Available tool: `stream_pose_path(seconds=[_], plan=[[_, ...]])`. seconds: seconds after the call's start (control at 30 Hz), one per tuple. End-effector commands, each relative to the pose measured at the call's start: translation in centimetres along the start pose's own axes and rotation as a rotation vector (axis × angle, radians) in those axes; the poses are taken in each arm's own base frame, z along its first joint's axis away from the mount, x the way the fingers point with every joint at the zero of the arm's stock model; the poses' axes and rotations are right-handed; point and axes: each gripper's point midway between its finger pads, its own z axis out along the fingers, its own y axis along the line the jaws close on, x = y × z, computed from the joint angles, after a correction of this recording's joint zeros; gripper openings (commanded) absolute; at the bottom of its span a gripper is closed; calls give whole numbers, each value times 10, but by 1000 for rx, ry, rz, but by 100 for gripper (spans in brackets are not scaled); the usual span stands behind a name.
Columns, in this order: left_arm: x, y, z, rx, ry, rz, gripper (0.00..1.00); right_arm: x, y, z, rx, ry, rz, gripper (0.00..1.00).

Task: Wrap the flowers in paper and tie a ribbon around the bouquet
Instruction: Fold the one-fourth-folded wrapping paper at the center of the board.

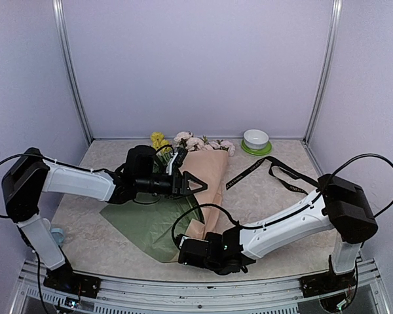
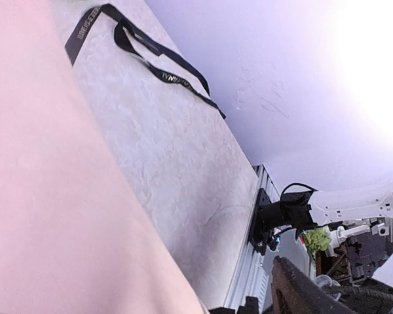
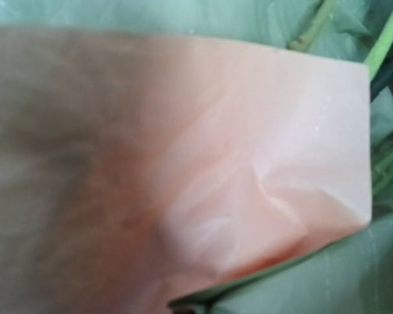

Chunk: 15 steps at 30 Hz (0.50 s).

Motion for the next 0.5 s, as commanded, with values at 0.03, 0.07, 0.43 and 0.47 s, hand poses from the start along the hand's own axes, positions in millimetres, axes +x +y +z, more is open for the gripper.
stream_pose_path(seconds=[0.03,0.07,0.43,0.47], plan=[[-21,17,10,-16,-41,-33,46,-3,11,-1,-32,-6,-28,0],[-22,24,8,-28,-48,-50,33,-2,11,-1,-32,-4,-29,0],[-9,103,-41,-303,-1,-38,0,10,7,-4,-23,37,3,19],[-4,111,-45,-318,7,-48,0,9,5,-6,-23,36,13,25]])
